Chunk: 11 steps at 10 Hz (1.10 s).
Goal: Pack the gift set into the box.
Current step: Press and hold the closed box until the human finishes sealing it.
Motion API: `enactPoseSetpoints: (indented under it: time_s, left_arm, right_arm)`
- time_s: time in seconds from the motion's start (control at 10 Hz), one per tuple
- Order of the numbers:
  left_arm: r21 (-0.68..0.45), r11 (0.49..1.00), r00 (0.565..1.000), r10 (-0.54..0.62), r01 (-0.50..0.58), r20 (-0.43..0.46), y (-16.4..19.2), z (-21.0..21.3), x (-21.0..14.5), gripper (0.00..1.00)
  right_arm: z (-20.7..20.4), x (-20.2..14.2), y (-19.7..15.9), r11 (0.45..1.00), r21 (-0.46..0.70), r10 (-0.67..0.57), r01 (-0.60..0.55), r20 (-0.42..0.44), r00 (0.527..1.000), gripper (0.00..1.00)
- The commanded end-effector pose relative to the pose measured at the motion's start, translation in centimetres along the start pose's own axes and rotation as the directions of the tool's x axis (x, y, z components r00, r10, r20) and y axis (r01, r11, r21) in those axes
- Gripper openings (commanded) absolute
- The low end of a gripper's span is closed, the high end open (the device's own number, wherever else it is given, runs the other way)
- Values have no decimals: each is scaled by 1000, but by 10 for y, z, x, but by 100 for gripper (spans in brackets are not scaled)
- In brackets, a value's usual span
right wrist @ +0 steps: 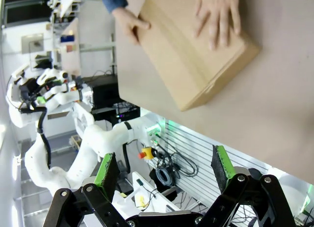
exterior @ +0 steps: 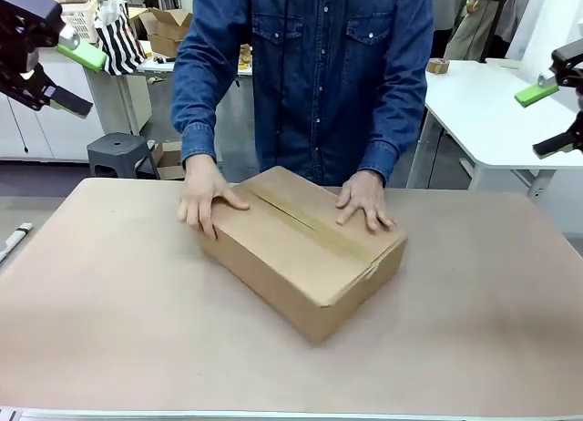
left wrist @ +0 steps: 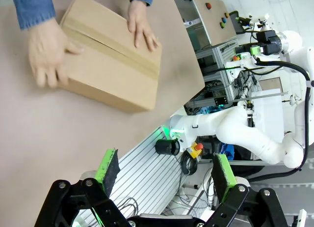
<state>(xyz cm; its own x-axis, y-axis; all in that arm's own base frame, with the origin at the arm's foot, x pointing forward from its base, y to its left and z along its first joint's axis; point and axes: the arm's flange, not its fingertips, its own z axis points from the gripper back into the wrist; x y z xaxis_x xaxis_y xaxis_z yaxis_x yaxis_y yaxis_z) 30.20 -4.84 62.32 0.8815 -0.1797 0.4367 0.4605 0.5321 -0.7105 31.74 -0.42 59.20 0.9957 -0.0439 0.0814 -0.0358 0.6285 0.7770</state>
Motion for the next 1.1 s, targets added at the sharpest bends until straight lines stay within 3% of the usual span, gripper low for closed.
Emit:
enactPoseSetpoints:
  time_s: [0.0,1.0]
  left_arm:
    - [-20,1000,1000,2,-2,9,-1,-1,0,100]
    - [-20,1000,1000,2,-2,9,-1,-1,0,100]
  right_arm:
    - [-2,1,-4,1000,-9,26,-26,8,1000,100]
    - [-2,1,-4,1000,-9,26,-26,8,1000,100]
